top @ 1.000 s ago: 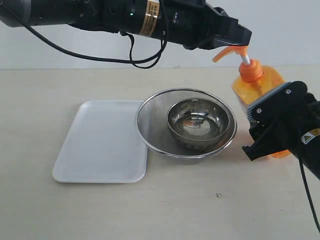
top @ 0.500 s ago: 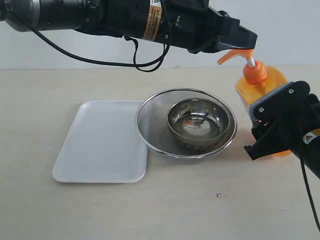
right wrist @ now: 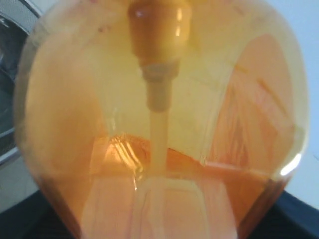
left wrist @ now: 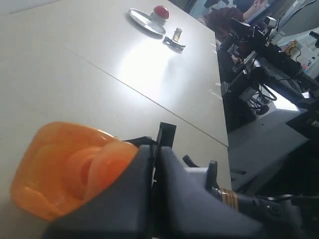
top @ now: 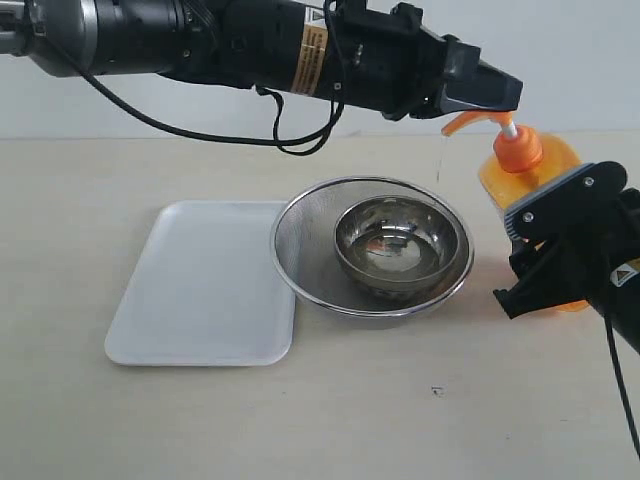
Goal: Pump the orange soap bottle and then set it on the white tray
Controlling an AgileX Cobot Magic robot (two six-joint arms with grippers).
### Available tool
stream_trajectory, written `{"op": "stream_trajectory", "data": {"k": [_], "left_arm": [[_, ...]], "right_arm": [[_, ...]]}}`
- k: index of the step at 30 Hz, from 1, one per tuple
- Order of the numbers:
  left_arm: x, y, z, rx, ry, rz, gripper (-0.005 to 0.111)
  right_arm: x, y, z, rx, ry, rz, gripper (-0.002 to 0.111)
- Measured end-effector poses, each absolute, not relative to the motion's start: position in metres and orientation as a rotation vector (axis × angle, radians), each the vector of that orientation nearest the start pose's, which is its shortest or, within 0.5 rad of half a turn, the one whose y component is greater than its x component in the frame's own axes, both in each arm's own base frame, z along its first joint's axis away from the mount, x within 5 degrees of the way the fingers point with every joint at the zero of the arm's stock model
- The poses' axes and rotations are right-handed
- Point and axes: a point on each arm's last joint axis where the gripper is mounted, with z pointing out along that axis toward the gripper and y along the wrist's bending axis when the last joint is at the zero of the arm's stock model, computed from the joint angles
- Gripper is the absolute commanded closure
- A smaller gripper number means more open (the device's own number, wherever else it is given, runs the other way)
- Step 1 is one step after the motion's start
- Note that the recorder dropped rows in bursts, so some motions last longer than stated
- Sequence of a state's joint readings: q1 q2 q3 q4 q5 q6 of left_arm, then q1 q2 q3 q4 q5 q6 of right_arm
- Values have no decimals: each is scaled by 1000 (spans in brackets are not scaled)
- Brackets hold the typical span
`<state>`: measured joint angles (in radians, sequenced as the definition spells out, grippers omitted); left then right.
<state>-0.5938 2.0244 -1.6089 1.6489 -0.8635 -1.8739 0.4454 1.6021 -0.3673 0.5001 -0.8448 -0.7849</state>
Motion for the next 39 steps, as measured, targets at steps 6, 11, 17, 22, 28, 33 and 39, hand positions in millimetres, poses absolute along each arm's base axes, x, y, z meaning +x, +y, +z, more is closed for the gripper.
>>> {"op": "stream_trajectory", "data": {"k": [6, 11, 17, 22, 28, 33, 39], "left_arm": [[340, -313, 276, 995, 1834, -1346, 102], [342, -318, 235, 1078, 1939, -1270, 102], [342, -317, 238, 1086, 1934, -1255, 102], [322, -309, 284, 1152, 1815, -1327, 102], [318, -305, 300, 1147, 1783, -1321, 102], [327, -295, 311, 1073, 1770, -1229, 102], [341, -289, 312, 1013, 1754, -1099, 102]], "right_arm": [[240, 79, 154, -606, 1827, -342, 108], [239, 85, 155, -673, 1787, -308, 108], [239, 86, 155, -674, 1788, -303, 108], [239, 86, 155, -670, 1789, -300, 108], [239, 86, 155, -666, 1791, -301, 108], [239, 85, 155, -664, 1792, -301, 108], [239, 85, 155, -664, 1792, -301, 108]]}}
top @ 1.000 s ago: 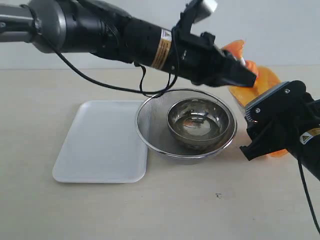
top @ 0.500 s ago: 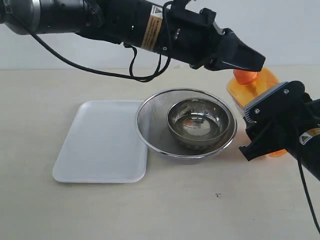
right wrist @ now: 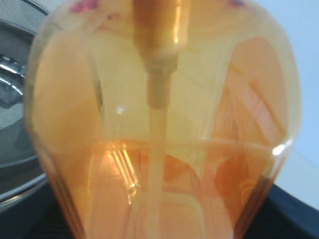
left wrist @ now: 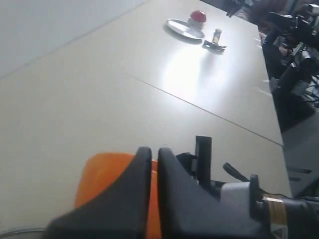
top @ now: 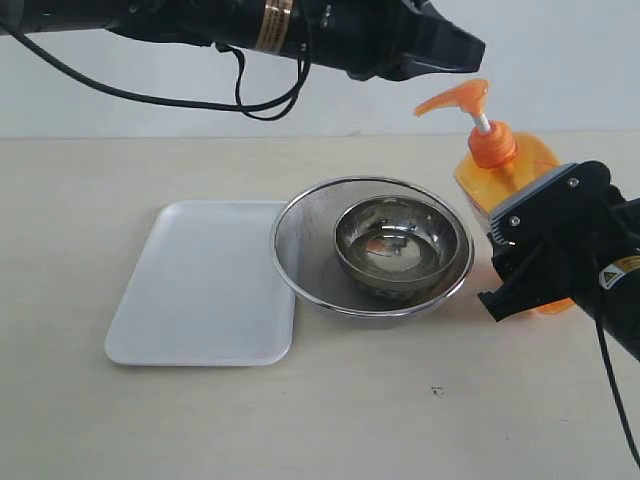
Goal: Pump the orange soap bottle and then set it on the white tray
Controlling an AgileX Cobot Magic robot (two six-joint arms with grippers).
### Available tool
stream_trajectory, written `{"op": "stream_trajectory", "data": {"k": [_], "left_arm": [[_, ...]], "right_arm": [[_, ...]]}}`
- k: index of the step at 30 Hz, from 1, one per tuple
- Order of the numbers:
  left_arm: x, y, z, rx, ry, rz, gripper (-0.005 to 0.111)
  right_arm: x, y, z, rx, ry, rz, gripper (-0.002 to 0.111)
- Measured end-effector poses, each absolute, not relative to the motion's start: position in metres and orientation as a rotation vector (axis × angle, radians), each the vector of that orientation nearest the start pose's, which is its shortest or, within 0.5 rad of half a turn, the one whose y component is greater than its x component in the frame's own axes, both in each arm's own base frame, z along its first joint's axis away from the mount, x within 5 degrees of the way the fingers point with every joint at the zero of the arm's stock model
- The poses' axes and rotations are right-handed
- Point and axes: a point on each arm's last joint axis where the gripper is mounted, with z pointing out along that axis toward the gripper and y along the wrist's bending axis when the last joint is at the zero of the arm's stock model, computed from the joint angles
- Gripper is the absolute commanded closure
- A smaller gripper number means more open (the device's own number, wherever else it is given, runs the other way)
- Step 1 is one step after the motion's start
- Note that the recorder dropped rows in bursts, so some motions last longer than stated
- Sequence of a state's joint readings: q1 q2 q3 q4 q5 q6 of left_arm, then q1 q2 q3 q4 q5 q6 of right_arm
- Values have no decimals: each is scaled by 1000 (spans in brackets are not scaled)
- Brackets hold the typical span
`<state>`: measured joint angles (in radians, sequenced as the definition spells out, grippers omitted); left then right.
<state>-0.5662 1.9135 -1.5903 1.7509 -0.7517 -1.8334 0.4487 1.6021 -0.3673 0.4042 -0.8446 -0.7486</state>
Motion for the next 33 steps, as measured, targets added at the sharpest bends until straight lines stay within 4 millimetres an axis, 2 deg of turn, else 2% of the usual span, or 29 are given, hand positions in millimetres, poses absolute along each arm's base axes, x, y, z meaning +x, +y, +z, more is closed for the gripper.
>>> {"op": "stream_trajectory", "data": {"k": [4, 12, 33], "left_arm": [[344, -288, 312, 999, 1744, -1045, 102], [352, -292, 293, 992, 1784, -1047, 102], [346, -294, 294, 1034, 1773, -1116, 102]], "right_arm": [[239, 85, 155, -664, 1792, -301, 108], [239, 85, 155, -656, 1796, -302, 108], [239, 85, 155, -654, 1797, -302, 108]]}}
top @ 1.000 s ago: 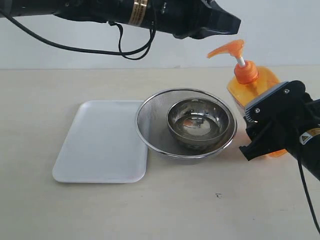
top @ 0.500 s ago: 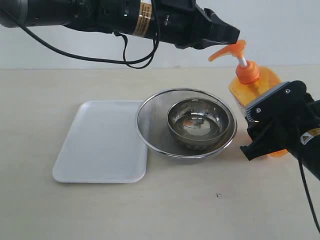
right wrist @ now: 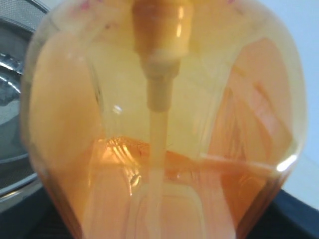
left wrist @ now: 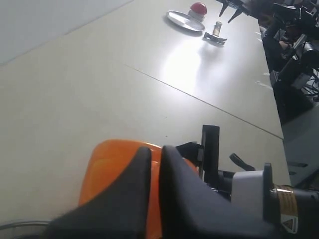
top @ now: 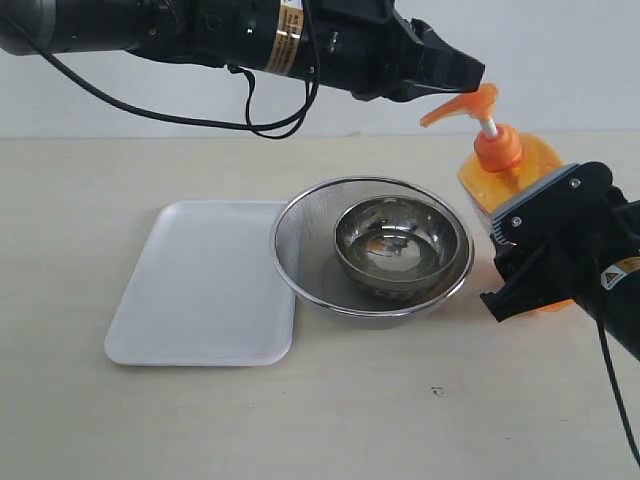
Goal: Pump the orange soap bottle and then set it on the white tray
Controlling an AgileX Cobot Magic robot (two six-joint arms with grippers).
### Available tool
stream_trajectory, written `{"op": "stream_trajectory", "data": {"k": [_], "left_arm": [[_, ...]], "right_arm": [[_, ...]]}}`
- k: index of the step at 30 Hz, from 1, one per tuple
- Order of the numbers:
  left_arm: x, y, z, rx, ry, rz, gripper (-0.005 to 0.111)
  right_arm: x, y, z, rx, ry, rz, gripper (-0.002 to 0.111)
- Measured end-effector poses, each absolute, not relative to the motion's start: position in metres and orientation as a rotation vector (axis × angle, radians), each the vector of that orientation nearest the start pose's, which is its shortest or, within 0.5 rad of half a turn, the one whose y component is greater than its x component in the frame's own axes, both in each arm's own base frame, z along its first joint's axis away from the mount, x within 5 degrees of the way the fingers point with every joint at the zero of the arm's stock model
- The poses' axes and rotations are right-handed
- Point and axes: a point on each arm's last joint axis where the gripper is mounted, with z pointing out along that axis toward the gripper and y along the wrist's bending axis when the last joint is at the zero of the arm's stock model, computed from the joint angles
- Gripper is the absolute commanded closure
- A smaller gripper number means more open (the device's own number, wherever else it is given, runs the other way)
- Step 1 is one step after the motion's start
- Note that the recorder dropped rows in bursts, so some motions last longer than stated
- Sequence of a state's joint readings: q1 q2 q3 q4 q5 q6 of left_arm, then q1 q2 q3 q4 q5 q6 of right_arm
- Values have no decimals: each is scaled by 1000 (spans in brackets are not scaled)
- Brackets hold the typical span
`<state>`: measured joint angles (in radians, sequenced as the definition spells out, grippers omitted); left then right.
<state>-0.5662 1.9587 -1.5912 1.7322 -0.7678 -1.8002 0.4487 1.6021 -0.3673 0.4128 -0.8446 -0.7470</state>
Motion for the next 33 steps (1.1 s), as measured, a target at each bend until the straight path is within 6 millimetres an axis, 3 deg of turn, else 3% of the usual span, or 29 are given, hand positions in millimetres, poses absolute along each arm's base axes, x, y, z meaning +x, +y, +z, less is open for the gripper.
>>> {"op": "stream_trajectory", "data": {"k": [14, 33], "left_arm": [[360, -279, 287, 993, 1804, -1084, 102], [354, -279, 280, 1041, 1815, -1131, 102]], "right_arm": [[239, 85, 155, -662, 1793, -300, 108], [239, 85, 155, -664, 1792, -299, 108]]}}
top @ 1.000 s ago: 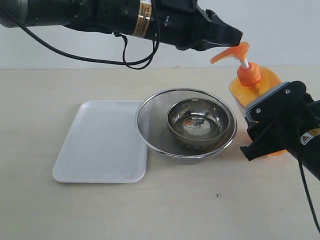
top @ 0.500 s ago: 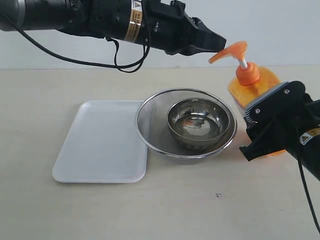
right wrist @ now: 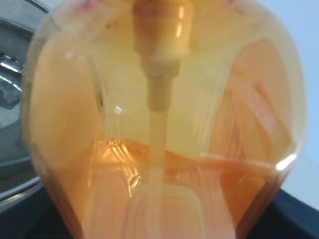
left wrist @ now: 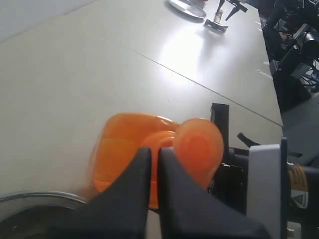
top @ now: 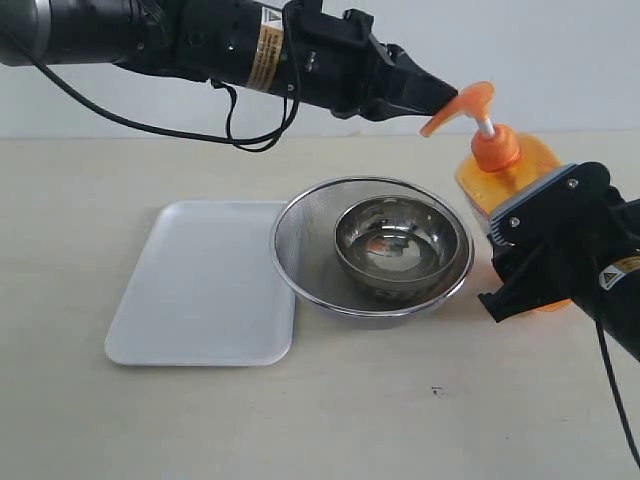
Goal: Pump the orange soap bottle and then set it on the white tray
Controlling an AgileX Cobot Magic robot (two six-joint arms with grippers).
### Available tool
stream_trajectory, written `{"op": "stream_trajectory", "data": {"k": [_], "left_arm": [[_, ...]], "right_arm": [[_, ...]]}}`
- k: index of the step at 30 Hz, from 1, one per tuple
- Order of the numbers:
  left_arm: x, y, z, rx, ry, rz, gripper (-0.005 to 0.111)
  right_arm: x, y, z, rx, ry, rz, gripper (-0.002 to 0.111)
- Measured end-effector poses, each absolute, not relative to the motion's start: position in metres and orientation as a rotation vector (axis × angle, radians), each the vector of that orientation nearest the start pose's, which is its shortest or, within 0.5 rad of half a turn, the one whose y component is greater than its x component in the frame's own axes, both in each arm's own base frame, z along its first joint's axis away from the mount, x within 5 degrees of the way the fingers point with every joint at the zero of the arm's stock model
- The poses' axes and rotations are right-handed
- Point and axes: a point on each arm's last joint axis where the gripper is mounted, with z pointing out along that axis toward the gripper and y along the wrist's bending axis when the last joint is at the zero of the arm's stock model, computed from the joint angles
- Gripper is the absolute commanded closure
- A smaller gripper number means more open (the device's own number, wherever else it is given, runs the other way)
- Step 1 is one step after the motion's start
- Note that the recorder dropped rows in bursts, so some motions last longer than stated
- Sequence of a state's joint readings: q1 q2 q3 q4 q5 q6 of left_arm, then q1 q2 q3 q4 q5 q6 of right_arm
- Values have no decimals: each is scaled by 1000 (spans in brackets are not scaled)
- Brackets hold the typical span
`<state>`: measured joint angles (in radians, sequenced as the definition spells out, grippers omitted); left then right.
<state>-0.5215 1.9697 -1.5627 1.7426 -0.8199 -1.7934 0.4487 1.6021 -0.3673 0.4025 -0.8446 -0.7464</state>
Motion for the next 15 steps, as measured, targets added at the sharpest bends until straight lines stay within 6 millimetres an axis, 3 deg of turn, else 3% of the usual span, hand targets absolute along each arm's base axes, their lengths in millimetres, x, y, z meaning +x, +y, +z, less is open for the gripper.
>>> {"op": "stream_trajectory", "data": {"k": [7, 15], "left_arm": [[362, -276, 282, 972, 1825, -1026, 102], [349, -267, 321, 971, 1732, -1004, 102]], "right_arm": [[239, 85, 155, -658, 1794, -297, 108], [239, 82, 156, -619, 1801, -316, 108]]}}
